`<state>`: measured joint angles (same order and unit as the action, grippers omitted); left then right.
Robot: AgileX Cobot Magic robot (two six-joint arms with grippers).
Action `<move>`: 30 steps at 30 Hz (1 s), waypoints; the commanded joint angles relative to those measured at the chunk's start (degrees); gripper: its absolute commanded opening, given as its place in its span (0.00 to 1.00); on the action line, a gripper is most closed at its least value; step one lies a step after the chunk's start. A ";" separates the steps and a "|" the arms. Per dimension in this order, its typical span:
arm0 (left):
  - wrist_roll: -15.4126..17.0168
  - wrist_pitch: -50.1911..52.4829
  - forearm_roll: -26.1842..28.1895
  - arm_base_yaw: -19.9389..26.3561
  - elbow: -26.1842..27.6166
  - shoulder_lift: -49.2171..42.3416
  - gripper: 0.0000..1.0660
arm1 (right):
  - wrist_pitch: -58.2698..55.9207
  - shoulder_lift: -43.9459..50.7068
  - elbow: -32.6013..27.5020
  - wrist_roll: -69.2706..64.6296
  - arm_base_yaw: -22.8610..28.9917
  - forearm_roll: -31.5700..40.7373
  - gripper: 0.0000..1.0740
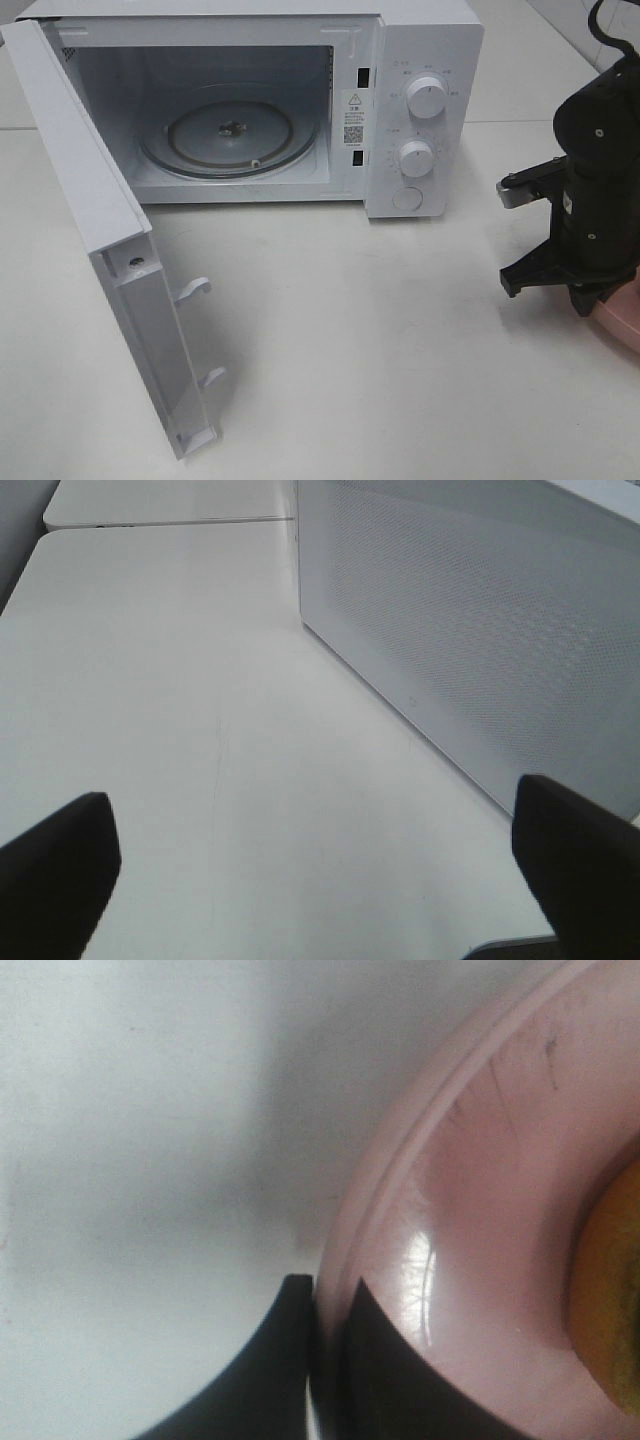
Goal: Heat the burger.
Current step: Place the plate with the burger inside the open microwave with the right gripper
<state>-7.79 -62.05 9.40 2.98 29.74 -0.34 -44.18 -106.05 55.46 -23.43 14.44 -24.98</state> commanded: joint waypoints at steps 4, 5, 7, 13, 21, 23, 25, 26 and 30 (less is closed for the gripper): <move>0.40 0.63 0.34 0.11 -0.17 -0.97 0.94 | -4.64 0.74 -0.29 -3.72 3.38 -6.25 0.00; 0.40 0.63 0.34 0.11 -0.17 -0.97 0.94 | -5.27 0.74 -0.29 -4.24 3.84 -6.99 0.00; 0.40 0.63 0.34 0.11 -0.17 -0.97 0.94 | -6.36 0.74 -0.29 -5.21 4.58 -8.31 0.00; 0.40 0.63 0.34 0.11 -0.17 -0.97 0.94 | -7.45 2.18 -1.26 -5.73 6.65 -10.20 0.00; 0.40 0.63 0.34 0.11 -0.17 -0.97 0.94 | -8.08 8.08 -6.25 -6.53 8.65 -11.17 0.00; 0.40 0.63 0.34 0.11 -0.17 -0.97 0.94 | -8.48 9.45 -7.22 -6.53 9.57 -11.57 0.00; 0.40 0.63 0.34 0.11 -0.17 -0.97 0.94 | -9.34 10.43 -8.25 -6.53 10.66 -11.86 0.00; 0.40 0.63 0.34 0.11 -0.17 -0.97 0.94 | -9.80 10.89 -8.71 -6.53 11.23 -11.97 0.00; 0.40 0.63 0.34 0.11 -0.17 -0.97 0.94 | -10.31 12.83 -10.49 -6.53 13.29 -12.49 0.00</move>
<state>-7.79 -62.05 9.40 2.98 29.74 -0.34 -51.85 -93.91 45.21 -29.74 27.39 -34.38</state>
